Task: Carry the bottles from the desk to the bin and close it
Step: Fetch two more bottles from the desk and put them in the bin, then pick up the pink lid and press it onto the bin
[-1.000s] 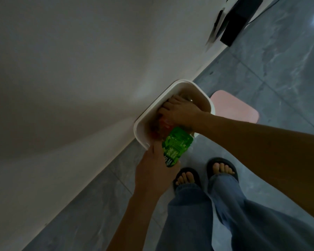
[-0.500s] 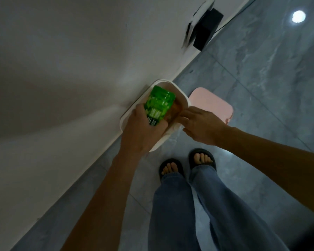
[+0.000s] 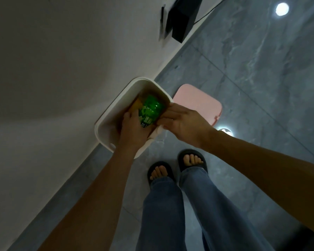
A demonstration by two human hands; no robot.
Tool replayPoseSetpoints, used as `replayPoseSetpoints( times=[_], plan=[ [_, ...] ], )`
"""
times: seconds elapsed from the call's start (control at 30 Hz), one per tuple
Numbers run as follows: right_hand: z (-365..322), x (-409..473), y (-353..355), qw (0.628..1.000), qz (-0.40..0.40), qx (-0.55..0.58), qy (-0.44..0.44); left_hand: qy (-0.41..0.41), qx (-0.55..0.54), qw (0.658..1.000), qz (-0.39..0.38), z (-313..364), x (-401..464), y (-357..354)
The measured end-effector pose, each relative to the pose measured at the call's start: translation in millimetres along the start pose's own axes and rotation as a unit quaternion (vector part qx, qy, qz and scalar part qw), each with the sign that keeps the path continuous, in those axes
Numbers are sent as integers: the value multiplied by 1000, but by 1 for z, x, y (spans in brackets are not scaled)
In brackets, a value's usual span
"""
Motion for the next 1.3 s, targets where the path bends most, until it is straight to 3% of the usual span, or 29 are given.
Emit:
replayPoseSetpoints(
  times=[0.33, 0.43, 0.63, 0.73, 0.87, 0.97, 1.07, 1.3],
  plan=[
    [3, -2, -8, 1000, -5, -2, -11, 18, 3, 994, -112, -6, 12, -5],
    [1, -1, -5, 999, -29, -5, -19, 17, -21, 997, -79, 3, 6, 6],
    [-11, -23, 20, 993, -57, 34, -102, -55, -87, 989, 106, 65, -58, 49],
    [-6, -66, 27, 971, -92, 54, -216, -121, -92, 987, 47, 104, -92, 36],
    [28, -128, 15, 915, -144, 58, -373, -213, 35, 971, -105, 133, -98, -32],
    [64, -159, -6, 869, -150, 48, -469, -232, 143, 948, -164, 126, -72, -88],
    [97, -172, -33, 851, -121, 37, -509, -252, 230, 928, -151, 112, -30, -129],
    [131, -151, -114, 869, -62, 15, -490, -314, 348, 878, -94, 79, 32, -189]
  ],
)
Point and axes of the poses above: each hand's wrist, its own x-axis towards the middle knuckle, its own y-axis out of the back of the hand, z = x × y, the point moved 6 cm from there along x, towards the middle knuckle, and after that the axes turned 8 degrees about z, right-handed, at the moved point
